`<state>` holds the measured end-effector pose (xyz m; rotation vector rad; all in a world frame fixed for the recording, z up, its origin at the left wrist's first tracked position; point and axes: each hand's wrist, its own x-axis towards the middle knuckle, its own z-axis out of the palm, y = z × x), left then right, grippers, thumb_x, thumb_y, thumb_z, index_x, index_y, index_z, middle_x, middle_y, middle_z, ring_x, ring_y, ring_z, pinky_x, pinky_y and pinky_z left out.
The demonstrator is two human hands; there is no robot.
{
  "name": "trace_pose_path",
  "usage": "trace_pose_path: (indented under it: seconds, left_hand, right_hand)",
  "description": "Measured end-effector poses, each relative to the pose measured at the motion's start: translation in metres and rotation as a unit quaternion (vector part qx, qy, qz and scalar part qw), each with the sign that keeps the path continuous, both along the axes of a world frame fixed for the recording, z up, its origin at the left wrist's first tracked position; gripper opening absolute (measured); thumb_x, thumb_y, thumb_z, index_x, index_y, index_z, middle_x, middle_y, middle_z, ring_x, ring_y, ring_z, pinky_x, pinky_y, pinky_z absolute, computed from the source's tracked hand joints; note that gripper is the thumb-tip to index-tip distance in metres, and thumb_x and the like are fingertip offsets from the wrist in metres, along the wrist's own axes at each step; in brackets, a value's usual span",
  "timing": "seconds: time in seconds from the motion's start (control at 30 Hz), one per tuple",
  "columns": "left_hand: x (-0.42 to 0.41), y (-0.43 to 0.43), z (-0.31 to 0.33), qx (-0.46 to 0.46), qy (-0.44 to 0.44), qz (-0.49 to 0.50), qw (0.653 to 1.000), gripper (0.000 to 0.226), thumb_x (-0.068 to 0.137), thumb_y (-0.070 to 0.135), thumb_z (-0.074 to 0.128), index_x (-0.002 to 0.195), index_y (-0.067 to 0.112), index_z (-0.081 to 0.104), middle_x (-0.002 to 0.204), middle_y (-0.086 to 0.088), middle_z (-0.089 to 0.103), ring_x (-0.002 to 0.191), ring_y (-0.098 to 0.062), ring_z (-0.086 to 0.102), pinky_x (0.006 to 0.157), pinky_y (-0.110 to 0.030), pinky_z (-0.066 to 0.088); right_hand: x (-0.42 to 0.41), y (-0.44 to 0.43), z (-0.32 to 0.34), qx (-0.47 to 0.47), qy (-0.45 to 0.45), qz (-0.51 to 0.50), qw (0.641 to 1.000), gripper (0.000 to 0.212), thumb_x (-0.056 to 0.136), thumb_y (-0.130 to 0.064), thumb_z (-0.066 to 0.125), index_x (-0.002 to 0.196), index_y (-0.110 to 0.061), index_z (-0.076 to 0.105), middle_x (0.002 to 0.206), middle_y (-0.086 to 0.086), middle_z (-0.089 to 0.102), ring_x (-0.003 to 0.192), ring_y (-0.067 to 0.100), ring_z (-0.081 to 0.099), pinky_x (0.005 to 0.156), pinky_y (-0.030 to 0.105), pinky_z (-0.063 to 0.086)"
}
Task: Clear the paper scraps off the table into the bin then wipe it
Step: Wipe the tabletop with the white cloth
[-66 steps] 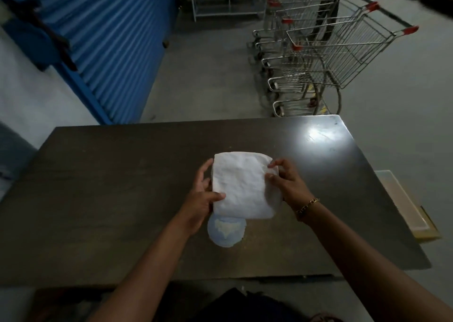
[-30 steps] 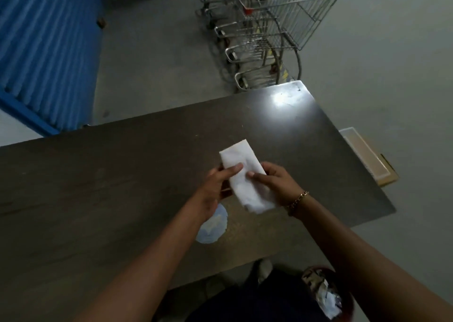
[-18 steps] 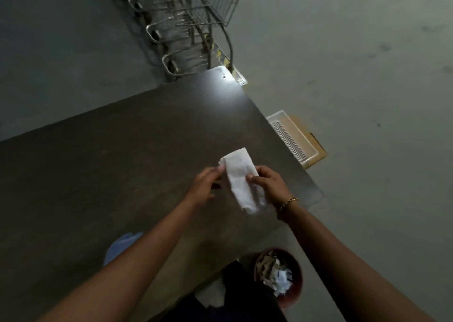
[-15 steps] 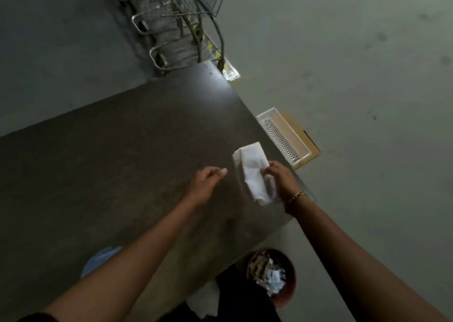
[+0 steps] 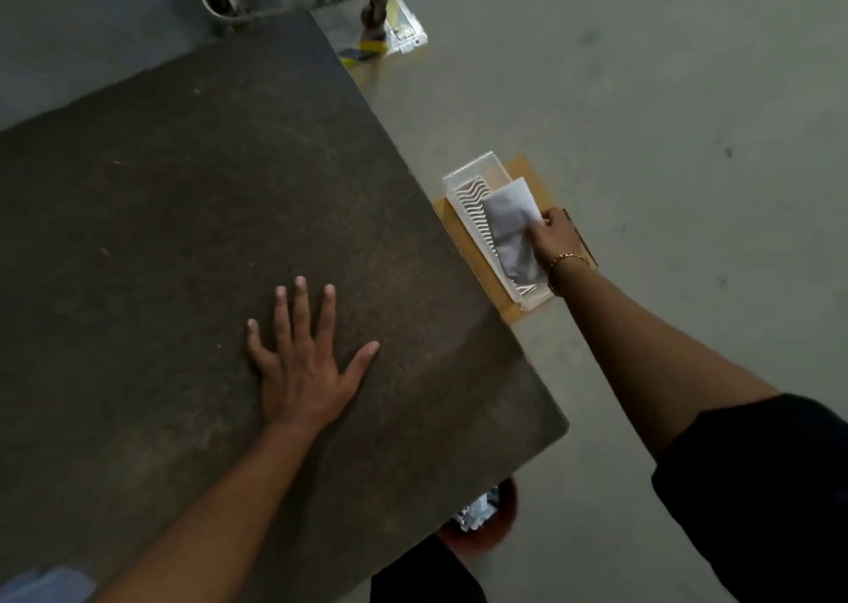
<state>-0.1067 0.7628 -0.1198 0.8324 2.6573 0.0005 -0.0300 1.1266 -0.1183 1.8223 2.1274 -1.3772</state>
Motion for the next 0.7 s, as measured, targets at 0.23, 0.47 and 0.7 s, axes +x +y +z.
trace_pose_path:
  seconds: [0.23, 0.47, 0.7]
  left_hand:
    - [0.002, -0.003, -0.005, 0.017, 0.047, 0.001, 0.999, 0.093, 0.088, 0.077, 0.03, 0.163, 0.022, 0.026, 0.173, -0.011, 0.007, 0.159, -0.033, 0.01, 0.118, -0.068, 0.013]
    - [0.002, -0.004, -0.007, 0.039, 0.067, 0.007, 0.997, 0.092, 0.086, 0.075, 0.036, 0.16, 0.019, 0.036, 0.172, -0.012, 0.014, 0.158, -0.035, 0.017, 0.116, -0.069, 0.017]
    - [0.001, -0.005, -0.01, 0.044, 0.08, 0.004, 0.996, 0.091, 0.087, 0.074, 0.04, 0.159, 0.018, 0.037, 0.172, -0.014, 0.016, 0.158, -0.036, 0.018, 0.116, -0.069, 0.018]
  right_hand:
    - [-0.036, 0.025, -0.063, 0.033, -0.104, 0.145, 0.983, 0.032, 0.103, -0.029, 0.047, 0.128, -0.012, 0.058, 0.124, 0.019, 0.066, 0.108, 0.036, 0.062, 0.087, 0.038, 0.048]
    - [-0.033, 0.02, -0.078, 0.263, -0.221, 0.365, 0.865, 0.049, 0.089, -0.019, 0.067, 0.133, -0.014, 0.046, 0.127, 0.015, 0.051, 0.102, 0.035, 0.055, 0.076, 0.044, 0.053]
    - [-0.047, 0.031, -0.092, 0.055, -0.141, 0.333, 0.931, 0.04, 0.107, -0.042, 0.037, 0.14, -0.025, 0.051, 0.138, 0.014, 0.052, 0.116, 0.035, 0.056, 0.088, 0.037, 0.041]
